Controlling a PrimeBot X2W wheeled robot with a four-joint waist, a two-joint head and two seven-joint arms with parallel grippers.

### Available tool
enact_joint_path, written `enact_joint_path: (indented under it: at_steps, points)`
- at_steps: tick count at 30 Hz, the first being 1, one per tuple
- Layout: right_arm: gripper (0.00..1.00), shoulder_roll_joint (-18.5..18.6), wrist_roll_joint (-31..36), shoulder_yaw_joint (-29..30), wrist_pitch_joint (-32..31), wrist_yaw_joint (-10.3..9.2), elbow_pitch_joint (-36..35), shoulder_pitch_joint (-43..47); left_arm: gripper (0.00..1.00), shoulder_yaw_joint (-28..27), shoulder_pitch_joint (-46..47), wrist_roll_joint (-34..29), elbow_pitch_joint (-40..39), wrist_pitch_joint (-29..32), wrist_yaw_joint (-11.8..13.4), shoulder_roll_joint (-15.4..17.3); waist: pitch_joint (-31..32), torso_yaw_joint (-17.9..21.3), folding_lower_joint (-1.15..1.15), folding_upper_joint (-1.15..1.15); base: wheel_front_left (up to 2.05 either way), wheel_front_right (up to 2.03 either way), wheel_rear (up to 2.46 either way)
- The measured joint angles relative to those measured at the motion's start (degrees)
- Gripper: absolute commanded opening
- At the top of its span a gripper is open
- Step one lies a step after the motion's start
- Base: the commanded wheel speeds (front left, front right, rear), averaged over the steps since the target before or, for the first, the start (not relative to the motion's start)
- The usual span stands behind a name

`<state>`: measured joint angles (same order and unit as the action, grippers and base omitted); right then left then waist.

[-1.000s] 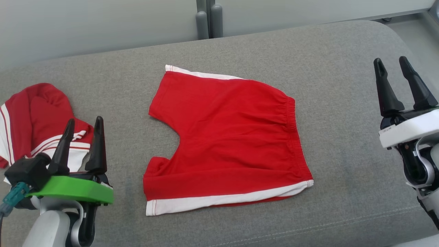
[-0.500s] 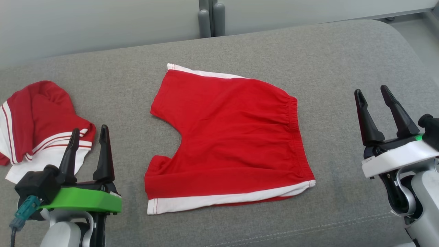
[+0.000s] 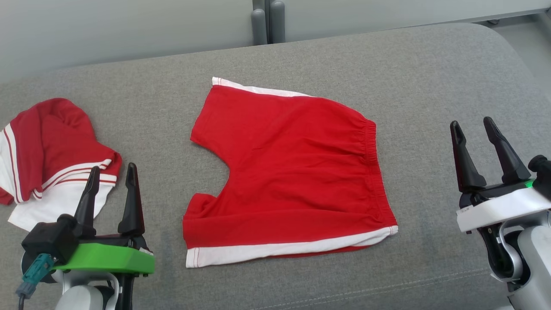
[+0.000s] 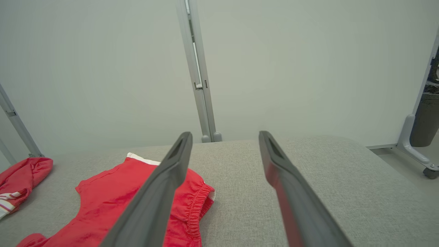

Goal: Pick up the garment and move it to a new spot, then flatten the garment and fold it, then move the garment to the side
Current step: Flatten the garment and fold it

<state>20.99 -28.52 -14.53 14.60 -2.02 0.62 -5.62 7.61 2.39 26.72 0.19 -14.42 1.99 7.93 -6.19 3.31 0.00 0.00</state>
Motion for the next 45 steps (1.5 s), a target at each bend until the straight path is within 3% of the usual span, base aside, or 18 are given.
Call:
enact_joint_path:
  at_steps: [5,13,23,45]
  points:
    - [1.00,-1.4,0.3,1.0,0.0,0.75,0.1,0.7,1.00,-0.3,-0.1,-0.5,0.0,0.0,-0.5,-1.1,0.0,0.0,0.00,0.00,0.00,0.00,0.00]
    - [1.00,-3.0,-0.5,0.8,0.0,3.64,3.7,3.7,1.00,-0.6,-1.2,-0.8,1.7,0.0,-2.0,-1.8,0.2,-0.1,0.00,0.00,0.00,0.00,0.00]
    - [1.00,-4.6,-3.8,-4.1,0.0,7.57,12.9,7.5,1.00,4.4,-6.3,-0.7,11.8,0.8,-4.6,-1.9,0.7,-0.5,0.00,0.00,0.00,0.00,0.00]
    - [1.00,-6.4,-7.3,-11.0,-2.8,9.07,23.3,3.3,1.00,10.3,-2.9,-0.8,18.6,5.9,-7.2,-2.2,-1.5,-1.8,0.00,0.00,0.00,0.00,0.00]
